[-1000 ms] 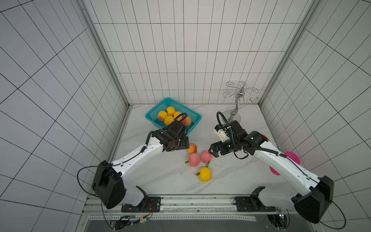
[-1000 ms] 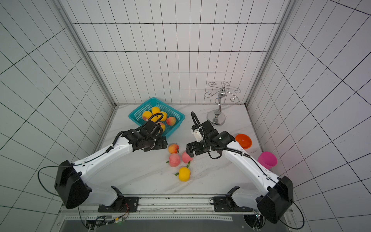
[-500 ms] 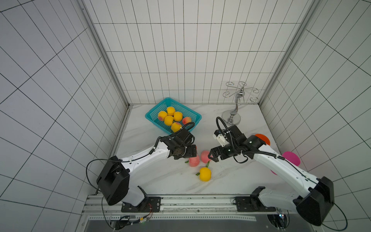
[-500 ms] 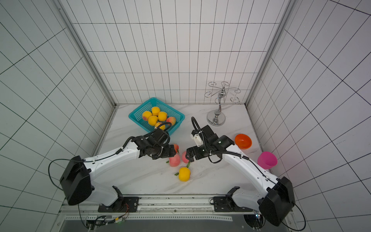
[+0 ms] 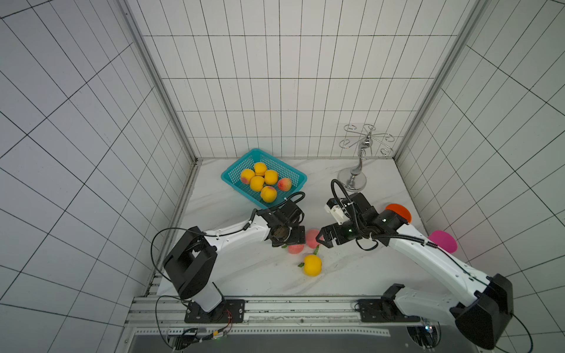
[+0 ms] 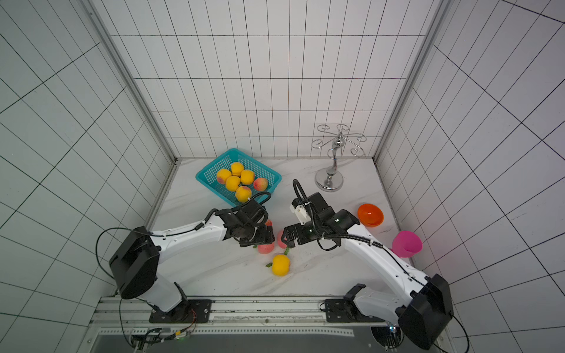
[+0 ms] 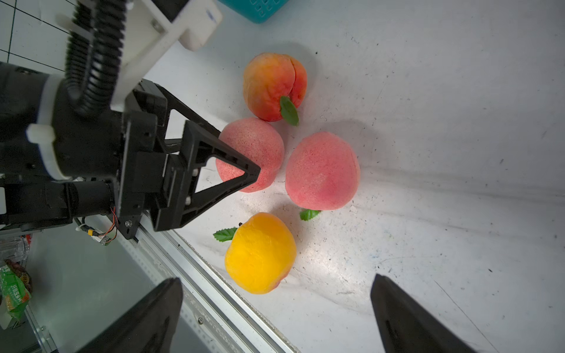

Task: Put the peaches into the basket
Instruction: Pick up the peach from the center of the board.

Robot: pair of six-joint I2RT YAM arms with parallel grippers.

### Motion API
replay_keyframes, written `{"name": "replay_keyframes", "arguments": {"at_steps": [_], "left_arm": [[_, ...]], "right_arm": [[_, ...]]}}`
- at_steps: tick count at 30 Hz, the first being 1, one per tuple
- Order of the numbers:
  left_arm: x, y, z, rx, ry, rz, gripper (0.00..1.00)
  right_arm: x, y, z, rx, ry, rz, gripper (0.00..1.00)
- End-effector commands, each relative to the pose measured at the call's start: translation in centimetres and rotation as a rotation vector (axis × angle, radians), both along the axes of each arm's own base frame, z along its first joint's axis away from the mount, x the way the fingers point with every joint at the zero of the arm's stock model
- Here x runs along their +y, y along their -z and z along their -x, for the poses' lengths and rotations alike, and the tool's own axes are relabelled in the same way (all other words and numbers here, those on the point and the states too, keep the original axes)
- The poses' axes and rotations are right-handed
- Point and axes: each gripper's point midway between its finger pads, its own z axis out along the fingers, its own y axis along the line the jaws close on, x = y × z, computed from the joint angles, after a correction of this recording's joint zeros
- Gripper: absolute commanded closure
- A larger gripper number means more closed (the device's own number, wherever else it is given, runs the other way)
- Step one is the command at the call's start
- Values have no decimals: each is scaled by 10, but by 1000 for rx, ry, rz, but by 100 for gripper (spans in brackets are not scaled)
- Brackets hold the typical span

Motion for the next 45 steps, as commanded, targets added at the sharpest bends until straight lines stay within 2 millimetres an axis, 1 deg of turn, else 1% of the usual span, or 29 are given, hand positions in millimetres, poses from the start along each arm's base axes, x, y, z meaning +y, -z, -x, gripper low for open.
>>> {"name": "replay_keyframes", "arguments": {"at_steps": [1, 6, 9, 14, 20, 21, 23, 29, 33, 36, 38, 41, 45], "left_arm": [[-7, 2, -7, -17, -4, 0, 11], [-6, 16, -9, -3, 9, -47, 12], [-7, 19, -12, -2, 17, -60, 13], [-8, 25, -14, 4, 27, -76, 18], [-5, 24, -14, 3, 27, -90, 27], [-4, 22, -14, 0, 27, -92, 30], [-3, 18, -14, -5, 29, -93, 31], [3, -8, -16, -49, 32, -97, 33], [5, -34, -19, -92, 33, -87, 33], [8, -52, -26, -120, 32, -84, 33], [11, -63, -32, -134, 28, -80, 33], [17, -78, -47, -155, 14, -59, 33], [27, -101, -74, -191, -2, -34, 34]], "right_arm": [[-1, 9, 7, 25, -4, 3, 0], [-1, 8, 5, 22, 0, 7, 0], [-2, 9, 5, 20, 2, 14, 0], [-1, 10, 3, 17, 0, 20, 0], [-2, 9, 2, 11, 5, 24, 0], [-2, 9, 1, 10, 6, 26, 0], [-2, 9, 1, 9, 4, 25, 0], [-1, 4, -1, -4, 2, 21, 0], [0, -4, -3, -18, 2, 13, 0], [1, -9, -6, -30, 7, 7, 0], [2, -11, -7, -32, 10, 4, 0], [3, -16, -11, -40, 12, 2, 0], [6, -26, -19, -57, 9, 6, 0]]}}
